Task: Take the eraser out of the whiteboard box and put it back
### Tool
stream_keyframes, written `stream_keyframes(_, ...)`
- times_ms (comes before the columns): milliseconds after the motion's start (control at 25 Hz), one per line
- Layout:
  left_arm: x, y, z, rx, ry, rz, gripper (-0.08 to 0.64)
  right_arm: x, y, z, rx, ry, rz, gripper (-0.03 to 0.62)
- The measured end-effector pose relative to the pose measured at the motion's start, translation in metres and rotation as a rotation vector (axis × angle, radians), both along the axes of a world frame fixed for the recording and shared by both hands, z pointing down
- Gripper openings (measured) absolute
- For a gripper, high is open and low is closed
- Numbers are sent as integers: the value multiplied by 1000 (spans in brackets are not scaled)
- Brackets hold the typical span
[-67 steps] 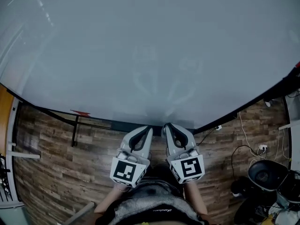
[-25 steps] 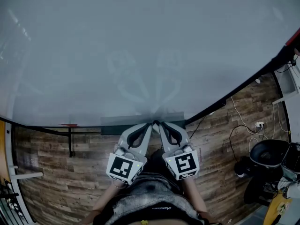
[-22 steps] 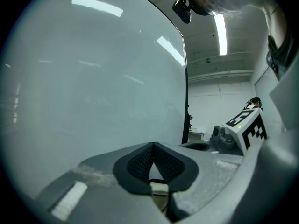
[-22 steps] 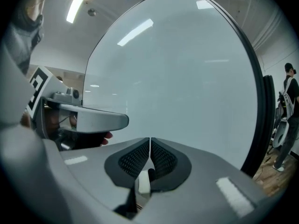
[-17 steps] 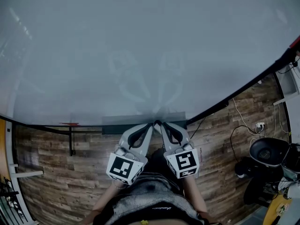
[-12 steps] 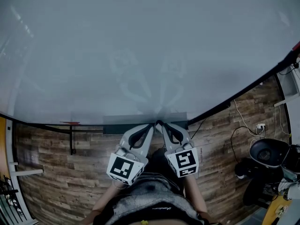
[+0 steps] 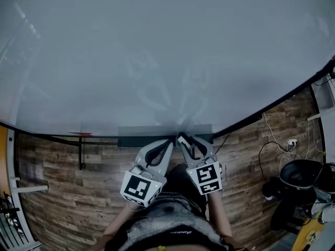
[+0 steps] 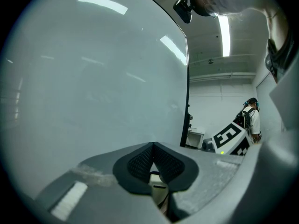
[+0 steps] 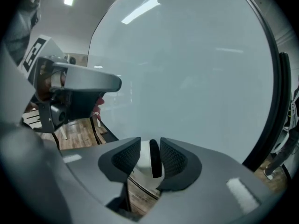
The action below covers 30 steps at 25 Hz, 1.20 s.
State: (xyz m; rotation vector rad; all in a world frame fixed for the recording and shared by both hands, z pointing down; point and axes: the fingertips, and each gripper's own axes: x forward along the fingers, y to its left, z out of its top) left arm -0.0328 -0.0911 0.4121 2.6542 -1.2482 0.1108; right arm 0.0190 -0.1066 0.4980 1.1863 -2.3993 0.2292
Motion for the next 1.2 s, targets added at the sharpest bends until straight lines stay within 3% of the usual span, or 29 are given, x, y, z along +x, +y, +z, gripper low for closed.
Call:
stream_keyframes(400, -13, 6, 4, -13, -1, -9, 0, -4, 0, 25, -67, 60, -18, 199)
stream_keyframes(880, -22, 8, 8, -25, -7, -19, 0, -2, -7, 34, -161, -22, -10, 192)
stream_keyframes(1200, -18, 9, 11, -23, -21, 8, 0, -3, -8, 34, -157, -42, 7, 183)
